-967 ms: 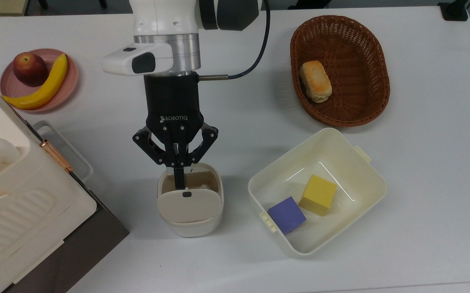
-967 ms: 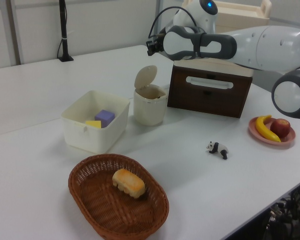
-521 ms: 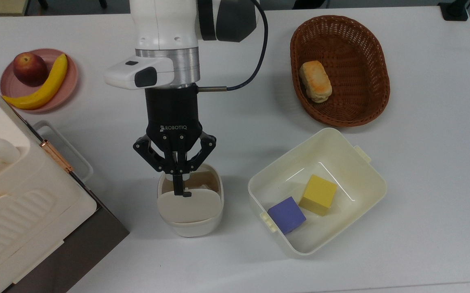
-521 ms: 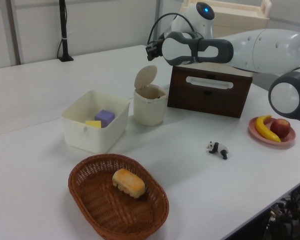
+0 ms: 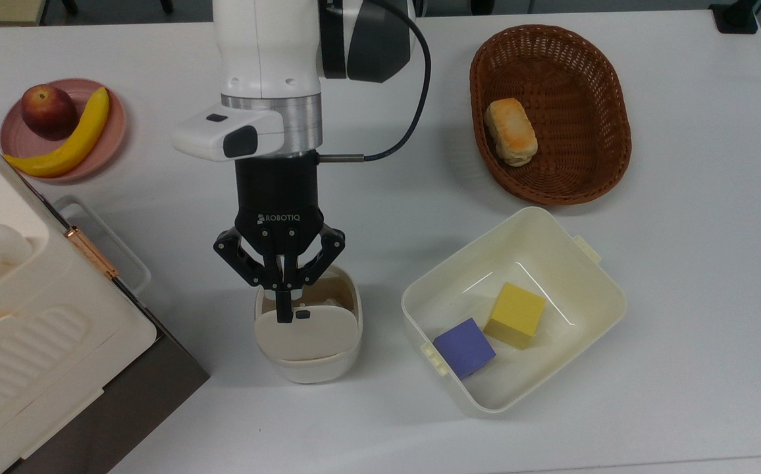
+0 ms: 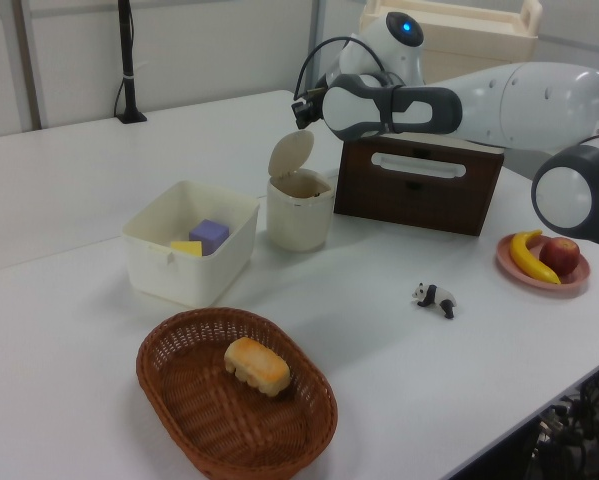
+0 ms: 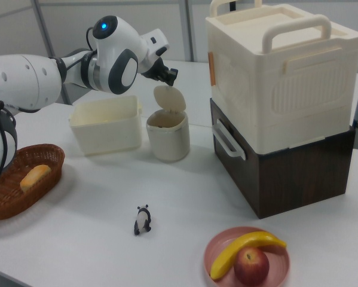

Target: Close the trash can

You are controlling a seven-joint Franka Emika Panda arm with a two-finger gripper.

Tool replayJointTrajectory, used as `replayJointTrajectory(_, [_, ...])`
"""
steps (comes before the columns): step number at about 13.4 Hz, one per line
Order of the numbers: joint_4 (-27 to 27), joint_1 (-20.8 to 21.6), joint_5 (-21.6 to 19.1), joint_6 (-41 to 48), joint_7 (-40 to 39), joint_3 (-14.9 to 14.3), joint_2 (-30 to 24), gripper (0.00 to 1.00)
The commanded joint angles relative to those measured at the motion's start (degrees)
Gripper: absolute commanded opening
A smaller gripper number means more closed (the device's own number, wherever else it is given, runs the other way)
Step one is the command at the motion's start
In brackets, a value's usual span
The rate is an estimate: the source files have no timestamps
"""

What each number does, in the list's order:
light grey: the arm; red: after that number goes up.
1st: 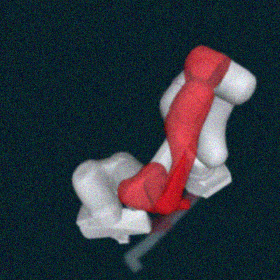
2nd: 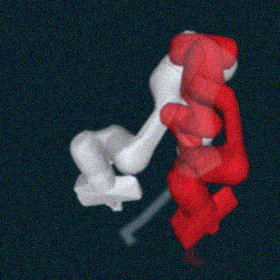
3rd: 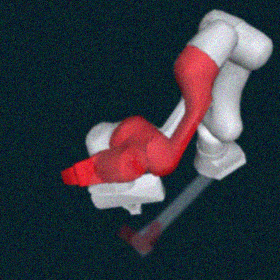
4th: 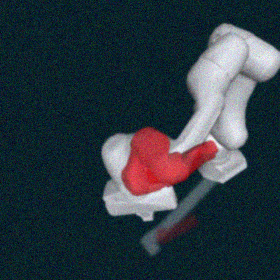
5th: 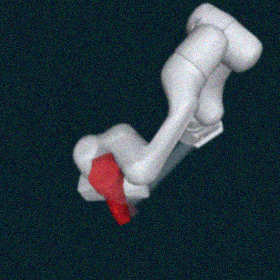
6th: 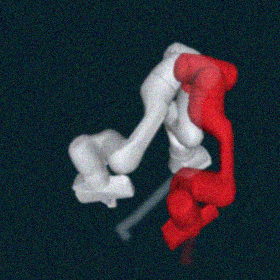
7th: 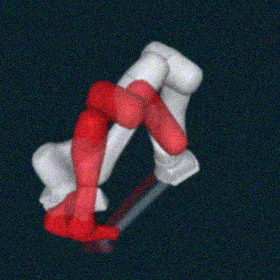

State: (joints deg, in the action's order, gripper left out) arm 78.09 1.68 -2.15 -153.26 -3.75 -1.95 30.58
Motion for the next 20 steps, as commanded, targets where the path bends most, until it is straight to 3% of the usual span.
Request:
replayJointTrajectory(1, [-0.84,0.34,0.65,-0.99,-0.55,-0.59,0.71,0.00])
replayJointTrajectory(14, [1.88,-0.54,3.29,-0.99,-0.64,0.11,-0.08,0.00])
replayJointTrajectory(20, [7.15,-0.28,3.38,-0.99,-2.31,0.20,-3.07,0.00])
